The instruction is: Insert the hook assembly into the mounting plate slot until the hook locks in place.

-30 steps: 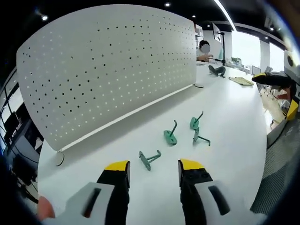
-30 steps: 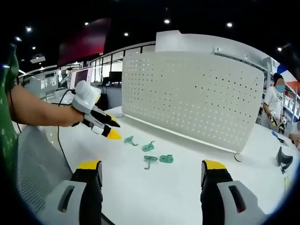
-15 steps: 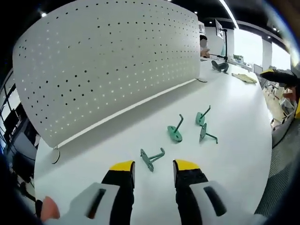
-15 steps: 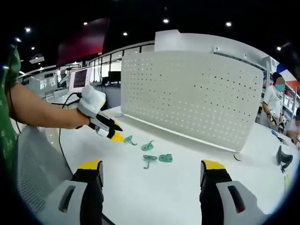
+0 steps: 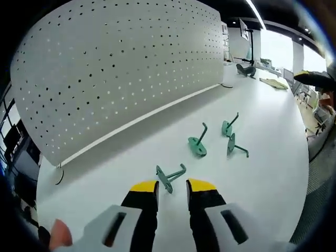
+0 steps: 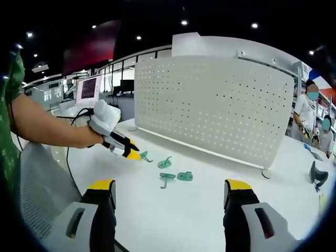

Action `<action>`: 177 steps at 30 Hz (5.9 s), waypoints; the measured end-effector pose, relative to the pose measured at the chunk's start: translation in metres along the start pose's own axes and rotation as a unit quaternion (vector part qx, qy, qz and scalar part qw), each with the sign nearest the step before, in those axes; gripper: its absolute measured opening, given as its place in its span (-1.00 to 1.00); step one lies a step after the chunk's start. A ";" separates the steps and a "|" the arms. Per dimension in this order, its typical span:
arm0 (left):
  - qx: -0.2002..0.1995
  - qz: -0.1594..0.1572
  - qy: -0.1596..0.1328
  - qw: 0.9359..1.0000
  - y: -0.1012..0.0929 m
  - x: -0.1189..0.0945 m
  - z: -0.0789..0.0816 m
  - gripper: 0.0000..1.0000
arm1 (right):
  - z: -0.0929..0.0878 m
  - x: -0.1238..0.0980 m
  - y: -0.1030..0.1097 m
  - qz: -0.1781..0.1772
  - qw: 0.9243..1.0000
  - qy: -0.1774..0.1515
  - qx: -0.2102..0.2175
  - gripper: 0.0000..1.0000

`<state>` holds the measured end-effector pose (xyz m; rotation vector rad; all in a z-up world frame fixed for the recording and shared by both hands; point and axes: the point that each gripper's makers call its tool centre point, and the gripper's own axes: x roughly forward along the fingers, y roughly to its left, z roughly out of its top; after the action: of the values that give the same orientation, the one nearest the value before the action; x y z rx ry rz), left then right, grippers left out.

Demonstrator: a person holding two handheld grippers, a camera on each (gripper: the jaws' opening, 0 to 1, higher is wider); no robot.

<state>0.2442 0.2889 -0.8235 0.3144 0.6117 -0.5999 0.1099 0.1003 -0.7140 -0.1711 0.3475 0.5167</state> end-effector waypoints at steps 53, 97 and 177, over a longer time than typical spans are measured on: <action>0.010 0.023 0.006 1.000 0.008 0.010 -0.008 -0.92 | -0.004 0.000 -0.002 -0.004 1.000 0.009 0.002 0.68; -0.012 0.013 -0.099 0.995 -0.006 -0.038 0.063 -0.97 | 0.008 0.002 0.003 0.003 1.000 -0.003 0.019 0.60; -0.025 -0.095 -0.263 0.960 -0.111 -0.132 0.158 -0.97 | 0.089 0.016 0.024 0.137 0.895 -0.139 0.401 -0.18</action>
<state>0.1597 0.1886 -0.6303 0.0388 0.1426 -0.8155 0.1354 0.1502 -0.6392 0.7611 0.2799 0.6269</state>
